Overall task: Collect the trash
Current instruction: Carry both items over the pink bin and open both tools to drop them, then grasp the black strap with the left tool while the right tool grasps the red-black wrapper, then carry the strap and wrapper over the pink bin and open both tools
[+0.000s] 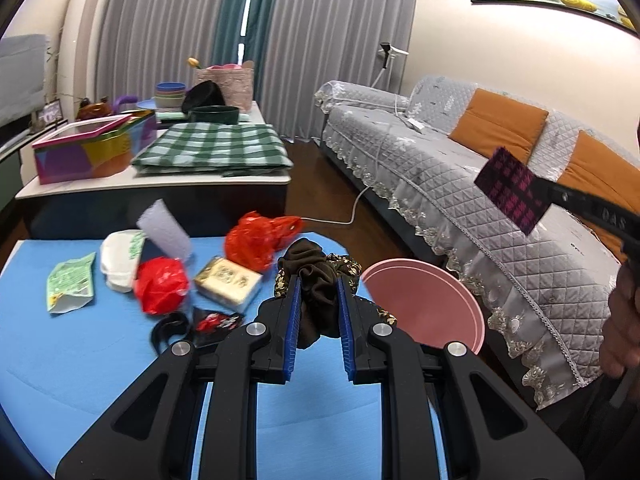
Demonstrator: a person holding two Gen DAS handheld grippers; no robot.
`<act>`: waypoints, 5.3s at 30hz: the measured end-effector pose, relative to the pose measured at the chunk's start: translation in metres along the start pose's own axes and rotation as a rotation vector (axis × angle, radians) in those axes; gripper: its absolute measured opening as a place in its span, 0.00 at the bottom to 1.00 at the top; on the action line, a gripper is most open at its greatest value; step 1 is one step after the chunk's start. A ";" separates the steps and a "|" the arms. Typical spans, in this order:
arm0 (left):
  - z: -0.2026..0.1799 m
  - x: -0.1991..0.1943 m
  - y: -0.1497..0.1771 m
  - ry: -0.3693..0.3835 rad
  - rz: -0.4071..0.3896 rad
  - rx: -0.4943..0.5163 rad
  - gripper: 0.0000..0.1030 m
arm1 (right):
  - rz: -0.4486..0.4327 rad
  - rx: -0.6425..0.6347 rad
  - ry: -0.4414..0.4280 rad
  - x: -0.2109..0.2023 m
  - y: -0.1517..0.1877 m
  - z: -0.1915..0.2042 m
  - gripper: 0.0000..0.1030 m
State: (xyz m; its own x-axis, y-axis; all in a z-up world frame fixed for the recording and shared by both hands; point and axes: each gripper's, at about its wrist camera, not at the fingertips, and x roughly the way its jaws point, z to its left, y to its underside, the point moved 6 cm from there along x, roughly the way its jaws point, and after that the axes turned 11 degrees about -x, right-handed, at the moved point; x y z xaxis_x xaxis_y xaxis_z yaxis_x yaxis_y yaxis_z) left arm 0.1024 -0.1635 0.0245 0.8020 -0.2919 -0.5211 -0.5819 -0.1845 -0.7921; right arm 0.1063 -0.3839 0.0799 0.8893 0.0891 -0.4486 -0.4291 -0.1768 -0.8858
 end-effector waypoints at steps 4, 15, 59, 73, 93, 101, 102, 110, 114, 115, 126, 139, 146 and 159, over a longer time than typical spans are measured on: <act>-0.015 0.016 -0.001 0.010 0.011 0.017 0.17 | -0.014 0.047 0.027 0.008 0.003 -0.025 0.04; -0.043 0.066 0.004 0.025 0.062 0.017 0.17 | 0.017 0.148 0.057 0.048 0.022 -0.064 0.05; -0.085 0.104 0.014 0.048 0.100 0.041 0.35 | 0.096 0.152 0.028 0.096 0.035 -0.062 0.50; 0.023 0.033 0.018 -0.052 0.020 -0.102 0.45 | -0.016 0.079 -0.036 0.063 0.004 0.033 0.50; 0.168 0.024 0.034 -0.244 0.040 -0.179 0.44 | 0.146 0.011 -0.329 0.119 0.036 0.172 0.30; 0.191 0.029 0.037 -0.258 0.057 -0.197 0.43 | 0.274 -0.043 -0.385 0.161 0.061 0.220 0.35; 0.192 0.030 0.037 -0.258 0.059 -0.199 0.43 | 0.285 -0.043 -0.395 0.164 0.063 0.223 0.38; 0.196 0.038 0.037 -0.241 0.068 -0.210 0.42 | 0.359 -0.083 -0.433 0.187 0.080 0.247 0.47; 0.195 0.045 0.035 -0.228 0.075 -0.220 0.42 | 0.383 -0.083 -0.441 0.197 0.085 0.248 0.38; 0.195 0.046 0.035 -0.226 0.078 -0.221 0.42 | 0.387 -0.085 -0.443 0.197 0.086 0.248 0.37; 0.182 0.075 0.042 -0.222 0.166 -0.207 0.42 | 0.341 -0.133 -0.435 0.185 0.079 0.234 0.31; 0.180 0.073 0.045 -0.270 0.168 -0.193 0.06 | 0.287 -0.121 -0.392 0.169 0.070 0.209 0.31; 0.170 0.059 0.040 -0.268 0.134 -0.174 0.06 | 0.249 -0.099 -0.360 0.155 0.063 0.195 0.31; 0.141 0.034 0.032 -0.231 0.066 -0.139 0.06 | 0.176 -0.081 -0.298 0.121 0.052 0.168 0.31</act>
State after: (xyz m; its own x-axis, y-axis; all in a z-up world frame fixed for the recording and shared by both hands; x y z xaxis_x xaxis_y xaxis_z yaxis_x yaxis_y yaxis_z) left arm 0.1299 -0.0471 -0.0636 0.7617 -0.0891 -0.6418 -0.6344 -0.3041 -0.7107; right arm 0.1649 -0.2176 -0.0405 0.7125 0.3302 -0.6191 -0.5472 -0.2908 -0.7848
